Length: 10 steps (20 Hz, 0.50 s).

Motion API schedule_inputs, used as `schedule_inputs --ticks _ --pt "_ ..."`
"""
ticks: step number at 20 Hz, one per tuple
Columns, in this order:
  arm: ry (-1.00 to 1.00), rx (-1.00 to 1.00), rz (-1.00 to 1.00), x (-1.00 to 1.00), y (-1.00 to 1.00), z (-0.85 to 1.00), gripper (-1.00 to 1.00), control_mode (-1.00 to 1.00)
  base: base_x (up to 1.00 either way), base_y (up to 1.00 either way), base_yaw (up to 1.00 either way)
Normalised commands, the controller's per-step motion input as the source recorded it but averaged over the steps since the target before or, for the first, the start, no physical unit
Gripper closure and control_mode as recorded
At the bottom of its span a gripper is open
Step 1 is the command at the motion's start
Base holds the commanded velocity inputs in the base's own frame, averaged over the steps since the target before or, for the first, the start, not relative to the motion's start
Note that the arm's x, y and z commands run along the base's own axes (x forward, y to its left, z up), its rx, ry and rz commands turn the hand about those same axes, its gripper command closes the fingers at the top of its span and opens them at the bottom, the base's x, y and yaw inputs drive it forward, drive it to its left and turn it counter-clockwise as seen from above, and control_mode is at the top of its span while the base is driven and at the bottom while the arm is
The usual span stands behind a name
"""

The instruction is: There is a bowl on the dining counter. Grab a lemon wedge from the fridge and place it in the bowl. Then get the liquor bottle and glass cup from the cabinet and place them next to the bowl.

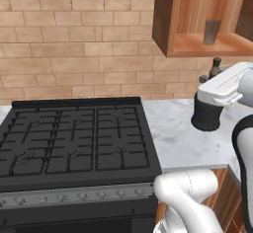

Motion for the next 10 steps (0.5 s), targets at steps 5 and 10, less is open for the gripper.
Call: schedule_inputs --ticks 5,10 --pt "0.01 0.00 0.01 -0.07 0.14 -0.06 1.00 1.00 -0.11 0.20 0.02" --pt "0.00 0.00 0.00 0.00 0.00 0.00 1.00 1.00 -0.30 0.87 0.10"
